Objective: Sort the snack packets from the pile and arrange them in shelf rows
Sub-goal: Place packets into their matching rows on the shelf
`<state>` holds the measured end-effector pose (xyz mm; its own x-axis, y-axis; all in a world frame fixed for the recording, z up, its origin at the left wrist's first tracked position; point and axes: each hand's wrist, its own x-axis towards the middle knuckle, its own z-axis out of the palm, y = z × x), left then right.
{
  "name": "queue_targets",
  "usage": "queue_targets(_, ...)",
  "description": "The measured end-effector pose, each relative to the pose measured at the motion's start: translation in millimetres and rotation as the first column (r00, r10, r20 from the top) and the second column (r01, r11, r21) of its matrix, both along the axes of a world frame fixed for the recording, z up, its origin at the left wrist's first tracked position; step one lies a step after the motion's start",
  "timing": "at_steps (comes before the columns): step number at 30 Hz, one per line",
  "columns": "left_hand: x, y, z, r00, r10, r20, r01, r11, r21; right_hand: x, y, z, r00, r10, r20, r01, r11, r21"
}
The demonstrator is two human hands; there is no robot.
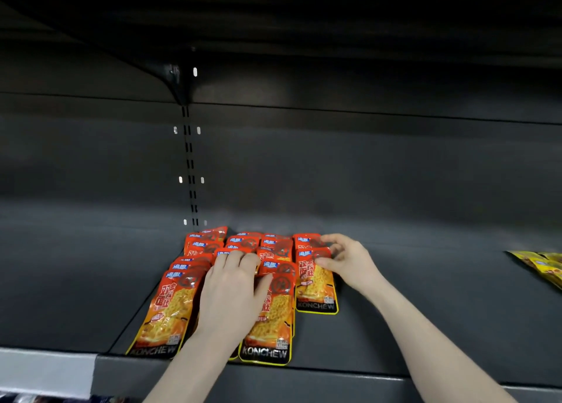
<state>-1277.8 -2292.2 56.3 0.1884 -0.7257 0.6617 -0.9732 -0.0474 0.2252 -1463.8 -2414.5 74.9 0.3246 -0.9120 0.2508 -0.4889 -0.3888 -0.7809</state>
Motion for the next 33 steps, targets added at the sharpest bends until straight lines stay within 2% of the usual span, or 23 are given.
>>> queue_targets(8, -3.0, 4.3, 6.9, 0.997, -0.018, -0.081, 0.021, 0.999, 0.038, 0.0, -1.0, -2.6, 1.0, 0.012, -0.015, -0.012, 0.999, 0.036)
queue_targets(14, -4.1, 6.4, 10.2, 0.99, -0.052, -0.127, 0.061, 0.996, 0.07, 3.5, 8.8, -4.3, 0.992, -0.046, -0.12, 0.04, 0.998, -0.058)
queue_targets(18, -2.6, 4.9, 11.9, 0.991, -0.059, -0.124, 0.07, 0.994, 0.085, -1.0, 20.2, 2.4, 0.975, -0.144, -0.17, 0.125, 0.985, -0.119)
queue_targets(22, -3.9, 1.6, 13.2, 0.989, -0.09, -0.119, 0.099, 0.992, 0.077, -13.5, 36.2, 6.7, 0.911, -0.288, -0.296, 0.222, 0.946, -0.238)
queue_targets(26, -11.3, 2.4, 19.1, 0.988, -0.114, -0.107, 0.121, 0.991, 0.062, -34.3, 58.2, 4.4, 0.799, -0.392, -0.456, 0.222, 0.897, -0.381)
queue_targets(30, -30.2, 6.6, 28.4, 0.982, -0.138, -0.126, 0.143, 0.989, 0.027, -63.8, 75.8, 3.0, 0.756, -0.471, -0.455, 0.252, 0.851, -0.461)
queue_targets(33, -58.6, 8.7, 38.2, 0.983, -0.155, -0.1, 0.162, 0.985, 0.067, -92.7, 83.1, 5.6, 0.722, -0.509, -0.468, 0.266, 0.829, -0.491)
